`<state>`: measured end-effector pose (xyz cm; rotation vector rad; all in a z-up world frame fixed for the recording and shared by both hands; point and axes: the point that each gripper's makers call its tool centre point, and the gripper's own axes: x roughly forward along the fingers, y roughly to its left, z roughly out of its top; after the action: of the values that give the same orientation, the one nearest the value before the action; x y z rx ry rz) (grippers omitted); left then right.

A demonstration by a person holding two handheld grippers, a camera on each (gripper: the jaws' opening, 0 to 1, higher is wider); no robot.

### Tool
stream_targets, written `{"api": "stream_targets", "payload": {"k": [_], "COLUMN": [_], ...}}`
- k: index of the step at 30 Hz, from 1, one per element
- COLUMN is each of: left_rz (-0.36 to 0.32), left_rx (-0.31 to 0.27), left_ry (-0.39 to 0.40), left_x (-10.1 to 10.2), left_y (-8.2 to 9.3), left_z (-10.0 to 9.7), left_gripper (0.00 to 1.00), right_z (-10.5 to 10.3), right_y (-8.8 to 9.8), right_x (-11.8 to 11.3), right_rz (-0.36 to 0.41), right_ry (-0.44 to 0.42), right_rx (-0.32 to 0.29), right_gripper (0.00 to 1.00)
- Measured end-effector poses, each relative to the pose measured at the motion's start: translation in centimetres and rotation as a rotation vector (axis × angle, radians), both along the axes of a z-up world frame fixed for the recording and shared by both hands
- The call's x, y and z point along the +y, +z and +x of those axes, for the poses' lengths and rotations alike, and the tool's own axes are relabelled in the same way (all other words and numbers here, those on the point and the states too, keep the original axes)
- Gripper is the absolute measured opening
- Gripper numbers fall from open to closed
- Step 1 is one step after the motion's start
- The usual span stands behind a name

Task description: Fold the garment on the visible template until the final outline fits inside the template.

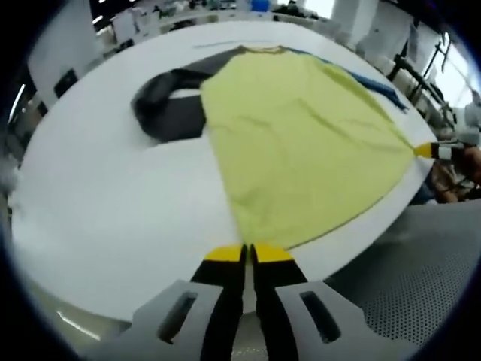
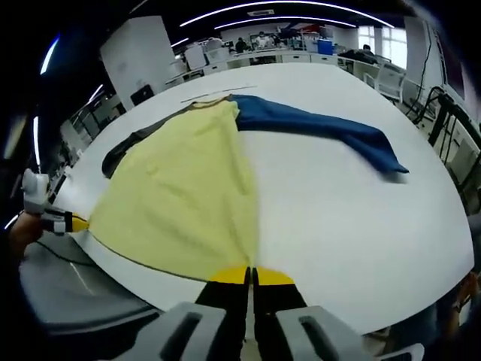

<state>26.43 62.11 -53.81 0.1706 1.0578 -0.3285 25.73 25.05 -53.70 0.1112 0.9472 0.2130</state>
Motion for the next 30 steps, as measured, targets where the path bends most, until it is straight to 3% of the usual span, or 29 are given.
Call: {"api": "stream_targets", "payload": {"k": [3,6,12,19,23,30], "left_rz": [0.002,-0.015,-0.089,-0.101,-0.07,-0.129], "left_rx": [-0.019,-0.077,-0.19,-0.307,-0.334,-0.379], "left_ry": [-0.016,-0.021,-0.034,-0.084,-0.107,-0.12], "left_x": [-0.1,-0.3,-1.6,-2.1,-1.7,-2.5], "left_y": [0.3,1.1,3.6,6.4,6.8,8.4], "left_z": [0.2,1.0,2.6,4.2,4.6,5.1], "left_gripper": [0.04,0.18,0.39,0.58,0.69,0.85], "right_z": [0.0,0.5,1.7,5.4,7.8,12.2], "right_y": [0.1,0.8,2.4,5.7,6.8,8.1], "right_x": [0.2,0.1,0.0,-0.4,-1.1,-2.2], "right_rz": [0.002,0.01,0.008,0.034,0.007,-0.027], "right_ry": [0.031,0.032,0.046,0.041,0.047,0.058], "right_rx": [-0.006,-0.049,-0.105,-0.214,-0.249,-0.317], "right_gripper": [0.0,0.06,0.31,0.37,0.39,0.39]}}
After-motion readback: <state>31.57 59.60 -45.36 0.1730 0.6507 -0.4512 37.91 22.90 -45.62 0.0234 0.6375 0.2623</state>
